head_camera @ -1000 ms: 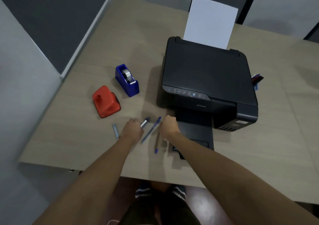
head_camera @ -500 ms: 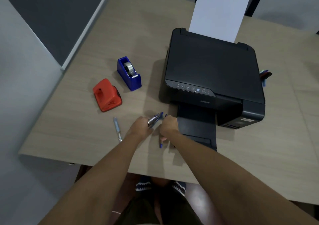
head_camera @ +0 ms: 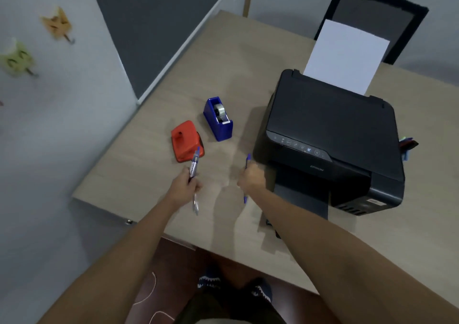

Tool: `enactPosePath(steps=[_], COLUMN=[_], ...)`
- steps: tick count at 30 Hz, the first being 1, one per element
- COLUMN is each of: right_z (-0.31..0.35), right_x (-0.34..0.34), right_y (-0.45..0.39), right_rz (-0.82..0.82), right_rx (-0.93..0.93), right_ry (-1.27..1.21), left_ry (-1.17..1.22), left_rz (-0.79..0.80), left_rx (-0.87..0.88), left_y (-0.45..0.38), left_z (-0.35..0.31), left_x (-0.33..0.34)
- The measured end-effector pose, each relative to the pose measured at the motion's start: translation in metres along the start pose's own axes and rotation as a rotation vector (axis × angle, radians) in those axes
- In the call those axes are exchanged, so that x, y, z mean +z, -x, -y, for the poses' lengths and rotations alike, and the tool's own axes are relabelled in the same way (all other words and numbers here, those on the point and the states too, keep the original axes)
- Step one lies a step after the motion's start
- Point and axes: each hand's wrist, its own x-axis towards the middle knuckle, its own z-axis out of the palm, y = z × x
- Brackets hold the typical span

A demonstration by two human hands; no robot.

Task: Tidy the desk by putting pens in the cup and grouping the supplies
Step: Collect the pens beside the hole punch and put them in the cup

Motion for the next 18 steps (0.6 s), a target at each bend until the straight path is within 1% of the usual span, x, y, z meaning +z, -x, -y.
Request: enactPosePath(steps=[3,5,10,15,17,18], right_z=[0.023,0.033,0.044,0.043,0.042,0.041], right_x=[0.031,0.056,0.105,0.124,0.12,0.114], right_y=[0.012,0.017,0.02,0.022,0.022,0.022], right_rz=[0.135,0.188,0.214,0.159,0.188,0.221], right_rx=[-0.136,-0.168,-0.127,-0.298,-0.299,-0.273], right_ry=[0.067,0.065,0.131,0.395,0.41,0.362], left_ry=[0.151,0.189,0.234,0.292,0.335,0.362], left_rz=[-0.078,-0.118,-0.136,-0.146,-0.154,-0.157], left_rx=[-0.076,-0.101,-0.148,-0.115,-0.121,-0.135], left_y=[0.017,0.026,0.038,0.035,0.033,0.031], left_z=[0.005,0.009,0.024,0.028,0.024,0.019], left_x=[-0.032,-0.047,-0.064,-0.068,-0.067,-0.066])
